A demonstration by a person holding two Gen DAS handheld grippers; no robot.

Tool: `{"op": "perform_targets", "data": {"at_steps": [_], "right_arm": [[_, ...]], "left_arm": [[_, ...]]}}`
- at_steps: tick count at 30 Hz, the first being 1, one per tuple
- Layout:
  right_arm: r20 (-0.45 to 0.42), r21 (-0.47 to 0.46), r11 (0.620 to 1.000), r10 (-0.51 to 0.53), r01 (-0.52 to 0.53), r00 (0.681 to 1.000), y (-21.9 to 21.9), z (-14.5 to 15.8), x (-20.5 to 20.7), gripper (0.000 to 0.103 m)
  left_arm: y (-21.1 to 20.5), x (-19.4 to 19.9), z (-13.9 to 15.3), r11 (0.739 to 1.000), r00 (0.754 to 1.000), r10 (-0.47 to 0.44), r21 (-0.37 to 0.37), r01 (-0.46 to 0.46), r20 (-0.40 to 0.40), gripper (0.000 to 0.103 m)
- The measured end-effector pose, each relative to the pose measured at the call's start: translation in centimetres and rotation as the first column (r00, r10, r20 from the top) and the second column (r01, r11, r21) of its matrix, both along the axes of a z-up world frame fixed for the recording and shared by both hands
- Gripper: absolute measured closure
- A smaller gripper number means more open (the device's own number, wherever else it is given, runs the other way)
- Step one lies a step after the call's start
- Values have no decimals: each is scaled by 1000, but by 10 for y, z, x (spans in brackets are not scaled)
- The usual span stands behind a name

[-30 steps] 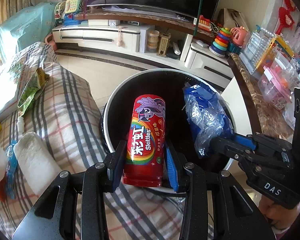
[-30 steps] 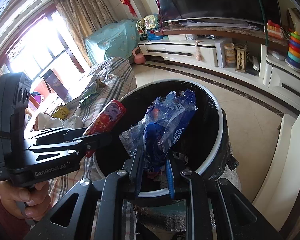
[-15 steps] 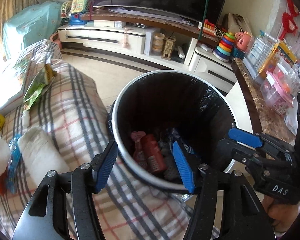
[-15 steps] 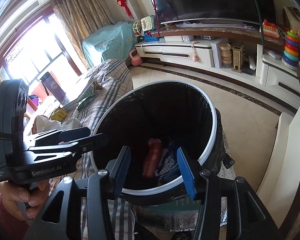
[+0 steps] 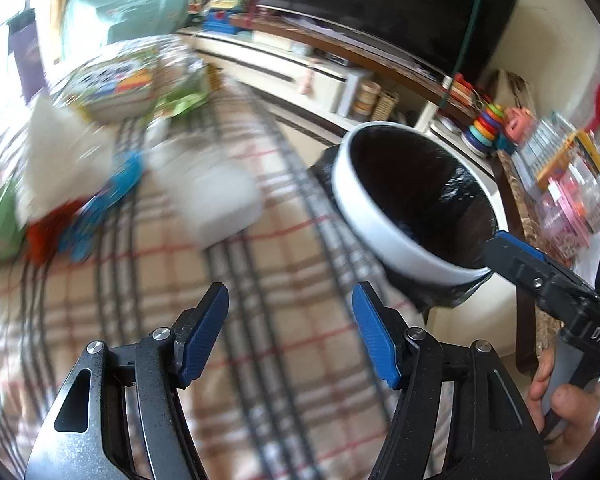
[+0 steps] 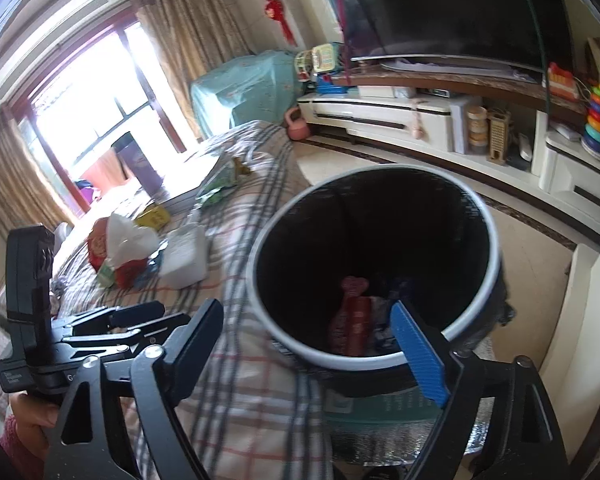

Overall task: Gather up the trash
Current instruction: 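Move both open tools back from the bin toward the bed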

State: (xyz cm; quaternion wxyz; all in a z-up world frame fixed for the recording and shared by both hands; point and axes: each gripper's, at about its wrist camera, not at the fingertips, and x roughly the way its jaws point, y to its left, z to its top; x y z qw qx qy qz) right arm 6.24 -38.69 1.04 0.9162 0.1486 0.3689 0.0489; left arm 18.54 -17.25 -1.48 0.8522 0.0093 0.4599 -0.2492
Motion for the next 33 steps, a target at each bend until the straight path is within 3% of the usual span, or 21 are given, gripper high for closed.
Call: {"op": "perform_targets", "data": {"at_steps": [18, 33], "right_arm": [[-10, -22, 988, 153, -153, 988, 81, -8, 8, 8], [-18, -33, 973, 227, -228, 974, 115, -14, 22, 8]], "left_arm": [[112, -12, -19, 973, 972, 229, -19, -230, -50, 29], [151, -5, -20, 951, 950, 306, -25, -308, -58, 27]]}}
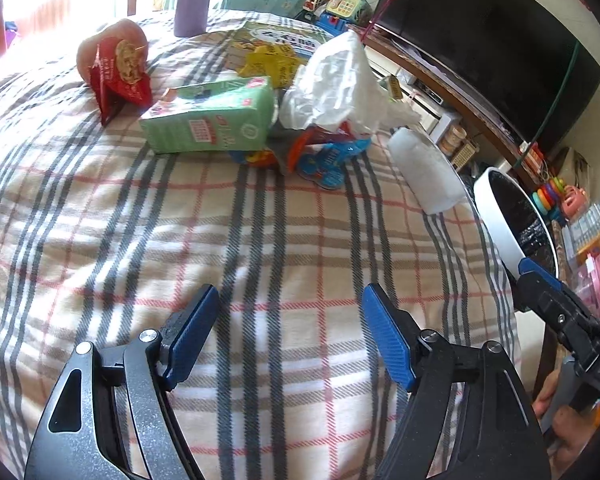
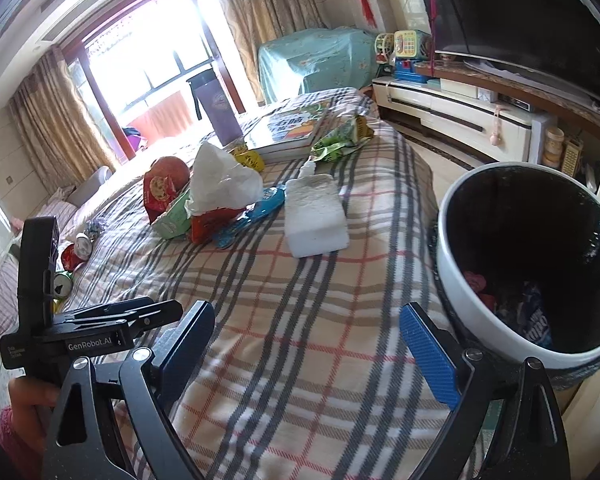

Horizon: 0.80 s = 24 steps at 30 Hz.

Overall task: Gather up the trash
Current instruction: 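Move both open tools back from the bin toward the bed, then grasp the green juice carton with the left tool while the right tool grasps the white foam block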

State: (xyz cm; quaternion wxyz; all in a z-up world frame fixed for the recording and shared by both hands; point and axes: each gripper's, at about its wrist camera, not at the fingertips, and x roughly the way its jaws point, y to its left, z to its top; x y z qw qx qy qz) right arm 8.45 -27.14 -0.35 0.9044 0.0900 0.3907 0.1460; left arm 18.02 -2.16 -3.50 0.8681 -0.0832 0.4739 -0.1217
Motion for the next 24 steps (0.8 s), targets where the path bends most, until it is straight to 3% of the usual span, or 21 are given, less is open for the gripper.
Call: {"op": "perform_targets", "data": {"at_steps": [15, 20, 24], "right_arm": [[22, -27, 998, 55, -55, 998, 25, -4, 33, 8], [32, -46, 996, 76, -75, 997, 35, -2, 50, 8], [30, -67, 994, 85, -83, 996, 42, -5, 65, 8]], "left_arm": [[28, 71, 18, 986, 985, 163, 11, -164, 57, 23], [40, 89, 6, 973, 975, 217, 63, -220, 48, 23], [63, 78, -6, 964, 967, 253, 81, -254, 29, 23]]}}
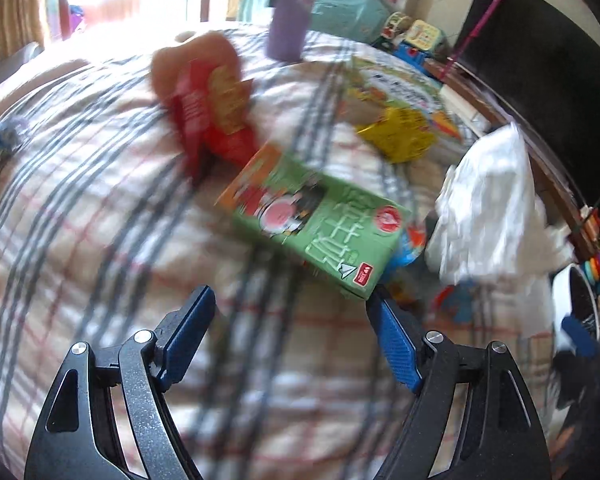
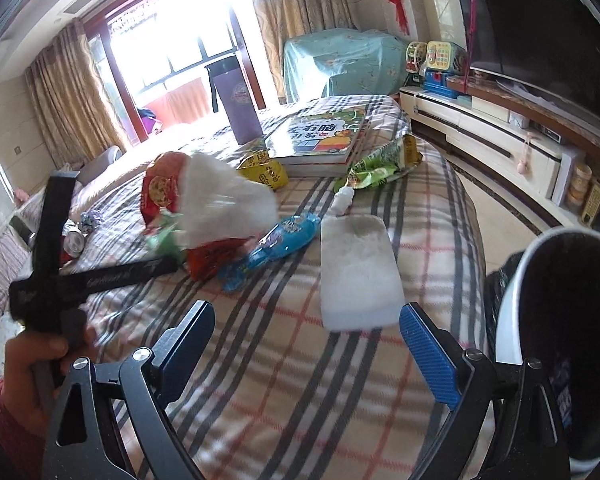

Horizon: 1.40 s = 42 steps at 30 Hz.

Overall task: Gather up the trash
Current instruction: 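Grasp the green juice carton with the left tool while the right tool grasps the white foam block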

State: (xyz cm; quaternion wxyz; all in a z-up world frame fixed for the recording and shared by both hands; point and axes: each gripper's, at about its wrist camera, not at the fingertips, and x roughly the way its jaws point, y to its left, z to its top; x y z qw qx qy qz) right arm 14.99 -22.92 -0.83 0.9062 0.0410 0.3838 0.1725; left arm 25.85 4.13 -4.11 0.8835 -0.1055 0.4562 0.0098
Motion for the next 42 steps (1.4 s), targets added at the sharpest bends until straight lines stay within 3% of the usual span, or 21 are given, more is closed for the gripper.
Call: {"op": "perform_targets", "data": {"at_steps": [5, 10, 15, 22, 26, 28, 30, 31, 36, 42], "right_arm": [[-5, -25, 1000, -5, 5, 1000, 5, -8, 18, 8], [4, -63, 997, -42, 42, 999, 6, -14, 26, 9], [10, -62, 995, -74, 74, 997, -1, -14, 25, 15], [0, -33, 993, -113, 113, 994, -11, -17, 31, 16], [-15, -32, 992, -125, 124, 992, -13, -19, 33, 24], [-22, -30, 989, -143, 142, 989, -16, -20, 34, 34], [-22, -28, 985, -169, 168, 985, -19, -20, 32, 54], [-18, -25, 983, -180, 180, 983, -20, -19, 31, 58], [9, 4, 986, -169, 169, 986, -22, -11, 14, 61], [7, 66, 990, -122, 121, 993, -21, 2, -13, 62]], "left_arm": [[33, -26, -3, 999, 1000, 31, 15, -31, 6, 23], [31, -33, 3, 1000, 1000, -5, -15, 5, 7, 23], [10, -8, 11, 999, 1000, -19, -43, 20, 19, 18], [1, 26, 11, 999, 999, 25, -46, -24, 26, 15], [-1, 38, 5, 999, 999, 36, -42, -34, 36, 13], [-3, 37, 5, 999, 998, 27, -30, -25, 53, 16], [-7, 33, 7, 1000, 997, -6, -16, 7, 75, 29], [-8, 31, 9, 1000, 997, -20, -13, 21, 80, 32], [-5, 13, 22, 997, 992, -75, -26, 79, 104, 60], [-3, -17, 31, 987, 983, -139, -59, 147, 117, 68]]}}
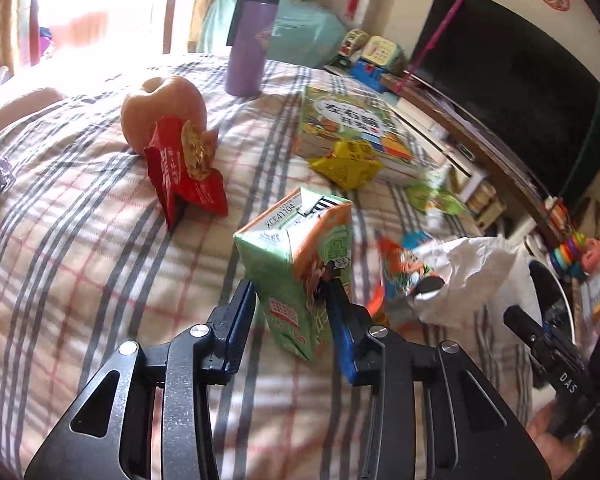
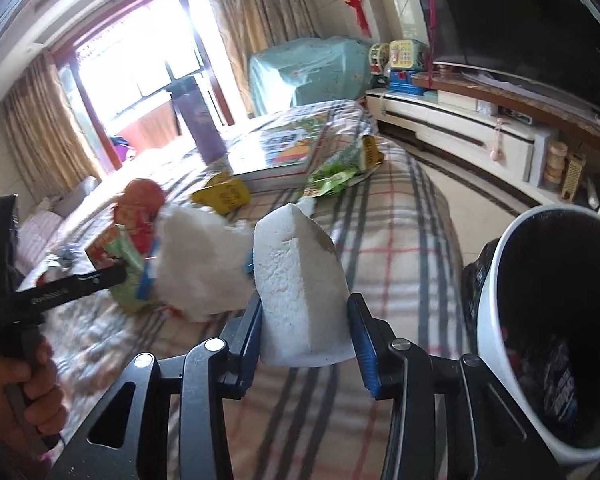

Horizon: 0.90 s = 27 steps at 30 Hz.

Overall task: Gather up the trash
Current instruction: 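Grasp the green juice carton with the left tool while the right tool grasps the white foam block, then carry the green carton and foam block with both tools over the bin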

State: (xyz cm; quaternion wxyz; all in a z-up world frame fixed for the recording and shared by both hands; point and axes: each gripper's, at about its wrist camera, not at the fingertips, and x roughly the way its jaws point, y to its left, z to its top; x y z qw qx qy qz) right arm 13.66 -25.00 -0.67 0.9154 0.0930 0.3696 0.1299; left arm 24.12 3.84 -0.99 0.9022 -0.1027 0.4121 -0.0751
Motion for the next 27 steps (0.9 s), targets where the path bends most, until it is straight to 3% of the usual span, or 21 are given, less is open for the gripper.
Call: {"op": "perform_targets", "data": {"at_steps": [13, 27], "right_arm": [[-7, 48, 999, 21, -21, 1000, -6, 9, -42, 62], [-20, 69, 997, -33, 35, 999, -29, 7, -70, 62]], "left_arm": [[-6, -63, 5, 994, 997, -81, -68, 80, -3, 68], [-75, -84, 5, 966, 967, -255, -48, 255, -6, 72]]}}
